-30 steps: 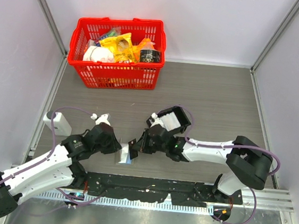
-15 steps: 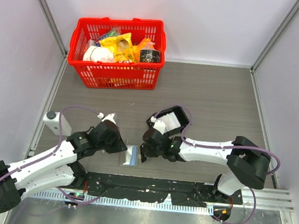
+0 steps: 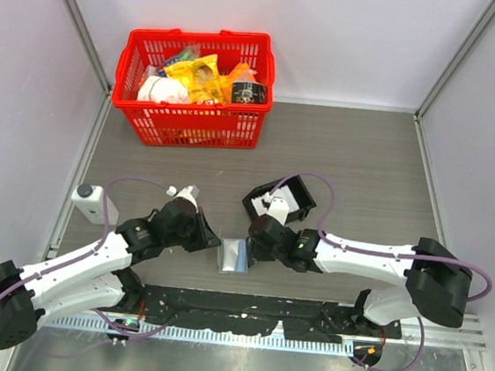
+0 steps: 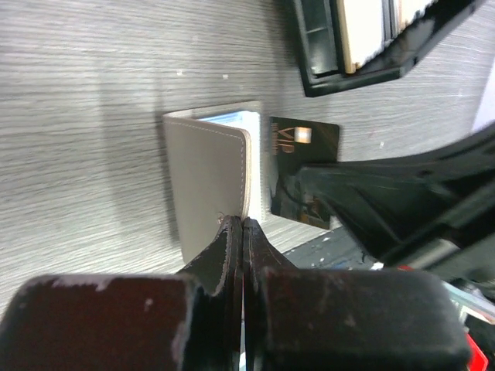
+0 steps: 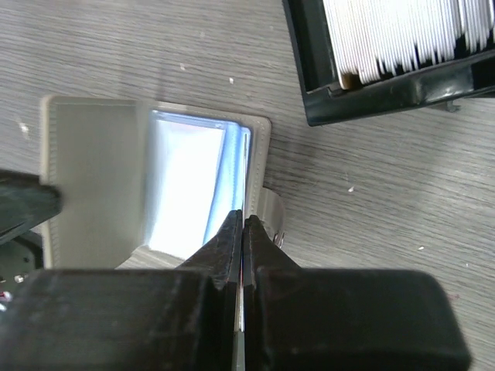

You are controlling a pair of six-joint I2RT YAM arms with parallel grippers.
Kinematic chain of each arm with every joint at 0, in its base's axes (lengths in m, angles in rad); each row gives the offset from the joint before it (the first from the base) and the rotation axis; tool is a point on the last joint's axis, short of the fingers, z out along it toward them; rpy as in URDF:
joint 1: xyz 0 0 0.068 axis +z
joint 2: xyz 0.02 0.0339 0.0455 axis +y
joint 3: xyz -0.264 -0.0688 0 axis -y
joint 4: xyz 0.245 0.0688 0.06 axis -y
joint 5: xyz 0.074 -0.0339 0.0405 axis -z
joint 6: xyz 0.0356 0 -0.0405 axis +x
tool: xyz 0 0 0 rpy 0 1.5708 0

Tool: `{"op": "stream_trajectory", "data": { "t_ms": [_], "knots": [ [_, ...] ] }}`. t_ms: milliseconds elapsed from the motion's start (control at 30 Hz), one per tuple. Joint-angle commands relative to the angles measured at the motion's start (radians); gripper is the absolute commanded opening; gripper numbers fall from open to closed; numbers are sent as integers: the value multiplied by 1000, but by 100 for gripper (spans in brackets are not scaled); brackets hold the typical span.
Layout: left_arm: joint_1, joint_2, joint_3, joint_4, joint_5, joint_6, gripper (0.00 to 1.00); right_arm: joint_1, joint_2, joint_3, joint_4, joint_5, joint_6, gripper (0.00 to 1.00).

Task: Put the credit cards into the card holder
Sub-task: Open the card holder at the center of the board.

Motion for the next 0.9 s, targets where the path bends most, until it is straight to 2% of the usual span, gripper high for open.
{"op": "stream_trajectory", "data": {
  "t_ms": [0, 333, 500, 667, 800, 867],
  "knots": [
    [-3, -67, -24, -74, -100, 11, 0, 9, -84, 13, 44, 39, -6, 1],
    [-5, -150, -86, -202, -172, 12, 0, 9, -6, -4, 217, -85, -7, 1],
    [-3, -167, -70, -261, -216, 17, 0, 10, 20, -3, 314, -137, -4, 1],
    [-5, -134, -75, -238, -195, 40, 11, 12, 77, 37, 292, -143, -7, 1],
    [-3, -86, -81, -204, -169, 51, 27, 10, 115, 52, 284, -168, -10, 1],
    [-3, -71, -84, -190, -161, 52, 27, 10, 126, 48, 295, -177, -7, 1]
  ]
}}
